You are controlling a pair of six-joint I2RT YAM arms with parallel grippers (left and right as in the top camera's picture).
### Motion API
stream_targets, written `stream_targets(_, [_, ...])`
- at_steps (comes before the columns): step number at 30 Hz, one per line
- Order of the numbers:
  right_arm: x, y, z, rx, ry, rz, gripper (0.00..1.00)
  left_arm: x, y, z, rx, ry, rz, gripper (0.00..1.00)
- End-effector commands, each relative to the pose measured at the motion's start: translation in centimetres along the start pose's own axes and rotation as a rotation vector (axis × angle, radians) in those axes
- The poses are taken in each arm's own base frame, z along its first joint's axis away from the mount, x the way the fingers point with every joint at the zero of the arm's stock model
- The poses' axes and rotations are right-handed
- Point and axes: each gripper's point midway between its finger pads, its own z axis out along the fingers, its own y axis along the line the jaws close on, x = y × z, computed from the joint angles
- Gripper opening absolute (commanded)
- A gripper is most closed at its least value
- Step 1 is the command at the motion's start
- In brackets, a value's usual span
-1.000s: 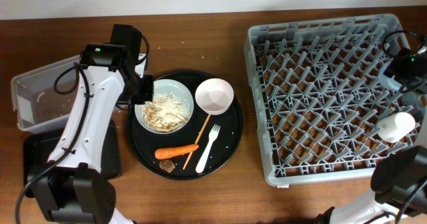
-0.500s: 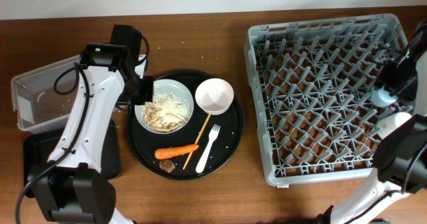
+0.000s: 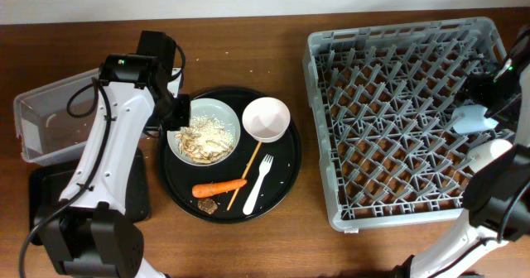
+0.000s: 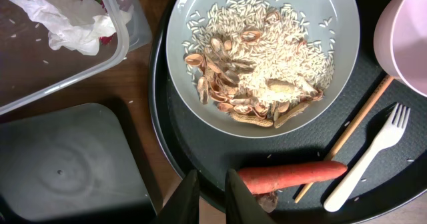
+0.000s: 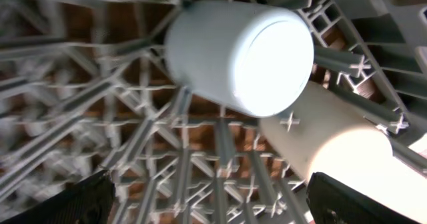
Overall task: Sort waste into correct bins and load items into the dishwasher rack
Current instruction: 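Place the blue cup upside down in the rack with the right gripper, then grasp the pink saucer from the tray with the right gripper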
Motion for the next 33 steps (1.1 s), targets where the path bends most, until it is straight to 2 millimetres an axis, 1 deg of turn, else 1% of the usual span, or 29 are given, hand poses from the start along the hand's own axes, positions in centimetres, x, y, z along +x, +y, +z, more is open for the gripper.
stream_targets(1, [0.9, 2.2, -6.3, -0.171, -0.098, -0.046, 0.95, -0.1, 0.1, -1.1, -0.002, -0.032, -0.015, 0.22])
stream_targets(4, [2.9, 3.9, -7.9, -0.229, -0.079, -0.117, 0.96, -0.1, -0.2, -1.1, 0.020, -0.030, -0.014, 0.29])
stream_targets(6, [4.2, 5.5, -8.6, -0.265, -0.060, -0.176, 0.96, -0.1, -0.2, -1.1, 0.019, -0.030, -0.014, 0.32])
stream_targets(8, [5.9, 8.4, -9.1, -0.319, -0.033, -0.272, 0.96, 0.0, -0.2, -1.1, 0.019, -0.026, -0.014, 0.38])
stream_targets(11, [8.6, 12.8, -9.4, -0.335, -0.008, -0.437, 0.96, 0.3, -0.2, -1.1, 0.017, -0.015, -0.013, 0.52])
stream_targets(12, [9.3, 13.8, -9.5, -0.339, -0.005, -0.477, 0.96, 0.4, -0.2, -1.1, 0.017, -0.011, -0.013, 0.56])
stream_targets(13, [10.5, 15.7, -9.7, -0.349, -0.004, -0.540, 0.96, 0.6, -0.2, -1.1, 0.016, -0.003, -0.013, 0.60])
stream_targets(15, [12.1, 18.6, -10.1, -0.367, -0.021, -0.631, 0.96, 0.9, 0.0, -1.1, 0.014, 0.012, -0.016, 0.67])
stream_targets(18, [14.5, 22.2, -10.6, -0.395, -0.045, -0.749, 0.96, 1.2, 0.8, -1.0, 0.010, 0.027, -0.037, 0.70])
stream_targets(20, [16.1, 24.5, -11.0, -0.405, -0.077, -0.830, 0.96, 1.5, 1.7, -1.0, 0.008, 0.039, -0.066, 0.72])
stream_targets(22, [16.8, 26.3, -11.2, -0.380, -0.137, -0.893, 0.97, 1.8, 2.7, -1.0, 0.009, 0.053, -0.103, 0.72])
stream_targets(24, [17.3, 27.5, -11.4, -0.368, -0.178, -0.930, 1.00, 1.8, 3.3, -0.9, 0.014, 0.056, -0.123, 0.73])
stream_targets(27, [18.3, 29.6, -11.3, -0.384, -0.208, -0.976, 1.00, 1.7, 3.9, -0.9, 0.012, 0.053, -0.142, 0.74])
stream_targets(28, [18.4, 30.2, -11.0, -0.386, -0.206, -0.983, 1.00, 1.7, 3.7, -0.9, 0.020, 0.053, -0.142, 0.74])
stream_targets(30, [18.3, 30.6, -10.1, -0.382, -0.191, -0.960, 0.99, 1.7, 3.7, -0.9, 0.022, 0.052, -0.142, 0.74])
stream_targets(32, [18.1, 31.4, -8.5, -0.374, -0.165, -0.937, 0.93, 1.7, 3.7, -0.9, 0.022, 0.050, -0.142, 0.74])
stream_targets(33, [18.3, 31.9, -7.7, -0.376, -0.149, -0.941, 0.89, 1.7, 3.7, -0.9, 0.022, 0.050, -0.142, 0.74])
